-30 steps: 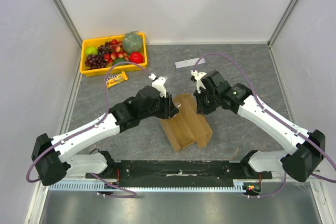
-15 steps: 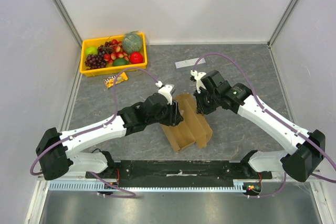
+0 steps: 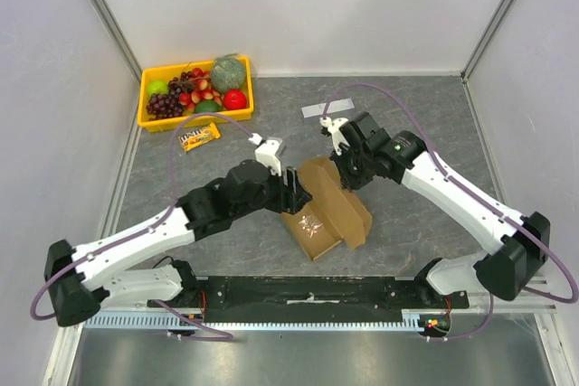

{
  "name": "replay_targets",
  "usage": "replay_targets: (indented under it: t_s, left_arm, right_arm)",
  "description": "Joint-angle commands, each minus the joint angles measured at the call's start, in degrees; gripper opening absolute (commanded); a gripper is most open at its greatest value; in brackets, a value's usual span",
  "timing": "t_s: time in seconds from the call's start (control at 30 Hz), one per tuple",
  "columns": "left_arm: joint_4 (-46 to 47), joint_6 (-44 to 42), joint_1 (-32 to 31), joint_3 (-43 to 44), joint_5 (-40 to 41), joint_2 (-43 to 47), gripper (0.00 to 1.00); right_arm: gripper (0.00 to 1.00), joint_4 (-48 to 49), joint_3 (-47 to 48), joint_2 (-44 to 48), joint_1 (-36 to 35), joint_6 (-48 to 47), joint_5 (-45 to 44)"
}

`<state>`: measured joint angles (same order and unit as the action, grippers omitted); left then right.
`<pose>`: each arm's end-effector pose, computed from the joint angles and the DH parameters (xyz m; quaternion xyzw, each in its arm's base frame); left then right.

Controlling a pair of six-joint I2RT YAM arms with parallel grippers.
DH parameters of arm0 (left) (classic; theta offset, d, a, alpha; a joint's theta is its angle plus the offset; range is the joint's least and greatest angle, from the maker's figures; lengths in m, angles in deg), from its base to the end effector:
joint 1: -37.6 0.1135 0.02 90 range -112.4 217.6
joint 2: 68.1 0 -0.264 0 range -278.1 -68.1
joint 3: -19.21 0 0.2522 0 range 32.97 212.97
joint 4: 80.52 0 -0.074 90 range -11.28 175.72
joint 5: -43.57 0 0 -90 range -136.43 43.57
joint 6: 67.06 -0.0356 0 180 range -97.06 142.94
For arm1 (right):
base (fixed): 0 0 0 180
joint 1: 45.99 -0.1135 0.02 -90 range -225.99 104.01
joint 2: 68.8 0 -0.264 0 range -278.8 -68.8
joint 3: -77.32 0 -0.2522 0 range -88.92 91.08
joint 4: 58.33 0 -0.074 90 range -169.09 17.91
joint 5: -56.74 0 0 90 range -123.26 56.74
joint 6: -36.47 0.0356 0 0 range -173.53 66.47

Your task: Fold the paper box

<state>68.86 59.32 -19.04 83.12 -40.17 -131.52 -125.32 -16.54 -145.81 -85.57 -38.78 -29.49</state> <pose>0.1400 -0.2056 0.2968 0.1254 0.8566 -0.3289 0.3773 0.2050 0.1725 0.3180 -0.2154 0.9360 0.1544 0.2317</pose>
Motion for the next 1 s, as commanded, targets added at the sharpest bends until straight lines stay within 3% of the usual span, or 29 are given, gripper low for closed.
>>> replay_targets:
  t_s: [0.0, 0.1, 0.2, 0.37, 0.67, 0.97]
  left_arm:
    - [-0.89, -4.29, -0.13, 3.55, 4.10, 8.21, 0.69]
    - [-0.02, -9.38, -0.14, 1.71, 4.64, 11.73, 0.83]
    - [2.17, -14.74, 0.04, -1.27, 3.68, 14.98, 0.90]
    - [5.52, -22.57, 1.62, -4.88, -2.47, 18.41, 0.90]
    - [14.21, -35.49, 4.25, -12.43, -8.71, 17.71, 0.90]
    - [18.70, -34.88, 17.97, -10.52, -23.39, 8.41, 0.89]
  right_arm:
    - [0.04, -5.55, 8.20, -4.19, 0.11, -8.66, -3.41]
    - [0.03, -8.81, 11.81, -6.74, 0.11, -12.54, -3.42]
    - [0.03, -11.18, 14.89, -8.50, 0.11, -16.74, -2.37]
    - [0.05, -14.26, 19.37, -11.31, 0.11, -21.15, -2.54]
    - [0.08, -16.73, 23.07, -15.18, -0.77, -24.94, 4.84]
    - [0.09, -16.91, 21.14, -14.22, -2.97, -26.61, 6.78]
